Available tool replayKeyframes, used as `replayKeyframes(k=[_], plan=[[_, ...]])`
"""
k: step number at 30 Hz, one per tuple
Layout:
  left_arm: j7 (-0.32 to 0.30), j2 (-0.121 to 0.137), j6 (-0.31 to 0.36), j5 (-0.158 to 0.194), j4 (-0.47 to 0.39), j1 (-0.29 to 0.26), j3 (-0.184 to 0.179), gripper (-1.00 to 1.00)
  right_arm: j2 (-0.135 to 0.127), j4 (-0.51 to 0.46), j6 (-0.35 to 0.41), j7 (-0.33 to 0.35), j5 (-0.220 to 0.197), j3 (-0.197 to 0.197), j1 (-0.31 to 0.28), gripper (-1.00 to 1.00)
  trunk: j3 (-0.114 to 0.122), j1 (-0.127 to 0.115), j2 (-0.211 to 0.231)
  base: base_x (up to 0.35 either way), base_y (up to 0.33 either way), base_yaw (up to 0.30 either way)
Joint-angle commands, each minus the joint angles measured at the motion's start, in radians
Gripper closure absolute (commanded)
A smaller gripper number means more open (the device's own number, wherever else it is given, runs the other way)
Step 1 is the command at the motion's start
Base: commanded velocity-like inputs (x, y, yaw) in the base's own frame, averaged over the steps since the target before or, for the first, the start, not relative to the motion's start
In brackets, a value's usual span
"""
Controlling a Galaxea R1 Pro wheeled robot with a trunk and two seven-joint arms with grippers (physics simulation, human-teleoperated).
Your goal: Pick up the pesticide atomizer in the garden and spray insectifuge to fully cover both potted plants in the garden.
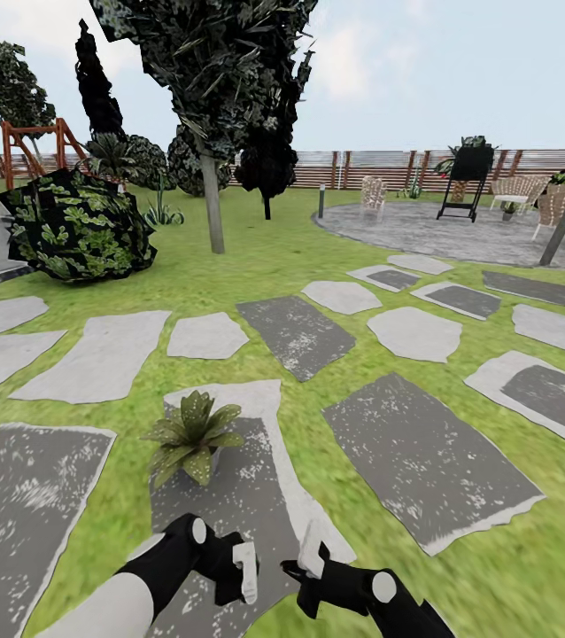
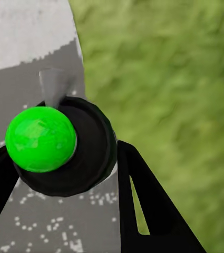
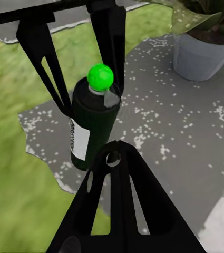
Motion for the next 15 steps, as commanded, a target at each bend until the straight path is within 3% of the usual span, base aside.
replayKeyframes(k=[1, 5, 10, 15], plan=[[-0.003, -0.001, -0.006, -0.008, -0.001, 0.0, 0.0, 1.0, 0.002, -0.001, -0.006, -0.001, 0.01, -0.001, 0.0, 1.0, -0.001, 0.0, 0.0, 0.0, 0.0, 0.0], [-0.003, 0.0, -0.009, -0.007, -0.001, 0.0, -0.001, 1.0, 0.005, -0.001, -0.006, -0.001, 0.01, -0.001, 0.0, 1.0, -0.001, 0.0, 0.0, 0.0, 0.0, 0.0], [-0.011, 0.003, -0.092, -0.003, 0.0, 0.0, -0.001, 1.0, 0.005, -0.001, -0.006, -0.001, 0.01, -0.001, 0.0, 1.0, -0.001, 0.0, 0.0, 0.0, 0.0, 0.0], [-0.021, 0.0, -0.106, -0.005, 0.027, 0.0, -0.002, 1.0, 0.005, -0.001, -0.006, -0.001, 0.01, -0.001, 0.0, 1.0, -0.001, 0.0, 0.0, 0.0, 0.0, 0.0]])
